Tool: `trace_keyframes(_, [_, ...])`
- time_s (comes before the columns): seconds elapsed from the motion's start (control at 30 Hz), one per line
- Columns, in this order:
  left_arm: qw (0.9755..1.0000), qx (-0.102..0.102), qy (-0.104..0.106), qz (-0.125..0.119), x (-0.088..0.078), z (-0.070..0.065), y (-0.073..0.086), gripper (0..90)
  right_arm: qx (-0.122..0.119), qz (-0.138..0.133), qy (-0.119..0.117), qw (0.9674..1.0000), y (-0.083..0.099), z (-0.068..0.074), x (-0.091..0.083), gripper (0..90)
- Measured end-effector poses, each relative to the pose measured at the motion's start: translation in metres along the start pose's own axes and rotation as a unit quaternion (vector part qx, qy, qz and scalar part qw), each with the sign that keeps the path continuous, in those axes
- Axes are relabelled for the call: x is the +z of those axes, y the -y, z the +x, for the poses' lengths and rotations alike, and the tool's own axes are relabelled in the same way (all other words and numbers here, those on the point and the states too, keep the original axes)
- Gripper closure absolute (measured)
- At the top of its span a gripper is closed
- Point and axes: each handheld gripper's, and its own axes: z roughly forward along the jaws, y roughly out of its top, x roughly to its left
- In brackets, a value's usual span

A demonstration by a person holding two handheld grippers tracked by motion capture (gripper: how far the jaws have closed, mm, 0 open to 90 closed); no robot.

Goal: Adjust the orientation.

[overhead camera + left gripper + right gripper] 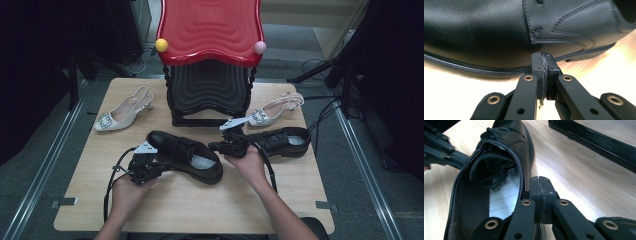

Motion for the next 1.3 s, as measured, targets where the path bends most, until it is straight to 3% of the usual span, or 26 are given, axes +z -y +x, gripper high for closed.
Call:
trace_keyframes(0.07, [1.0, 0.0, 0.006, 0.001, 0.001, 0.002, -0.001, 89.4, 0.008, -0.003, -0.007, 0.9999, 0.002, 0.0, 0.0, 90.0])
trace_keyframes(0.2, [1.0, 0.005, 0.004, 0.005, 0.001, 0.003, -0.002, 89.5, 0.003, 0.001, -0.011, 0.9999, 0.004, 0.004, -0.001, 90.0])
trace_keyframes(0.33, [0.9997, 0.022, -0.007, 0.008, 0.0, 0.004, -0.003, 89.5, -0.001, 0.003, -0.015, 0.9999, 0.008, 0.011, -0.003, 90.0])
trace_keyframes(0.63, [0.9996, 0.01, 0.025, 0.012, 0.007, 0.01, -0.008, 89.9, 0.007, -0.002, -0.011, 0.9999, 0.023, 0.027, -0.01, 90.0])
trace_keyframes(0.77, [0.999, 0.034, 0.018, 0.022, 0.014, 0.004, -0.015, 90.0, 0.011, -0.004, -0.007, 0.9999, 0.031, 0.033, -0.015, 90.0])
trace_keyframes(1.17, [0.9985, 0.014, 0.051, 0.01, 0.026, 0.008, -0.023, 89.9, 0.018, -0.01, -0.01, 0.9997, 0.048, 0.048, -0.024, 90.0])
trace_keyframes(1.3, [0.9984, 0.024, 0.05, 0.014, 0.029, 0.008, -0.027, 89.9, 0.021, -0.01, -0.013, 0.9996, 0.05, 0.047, -0.025, 90.0])
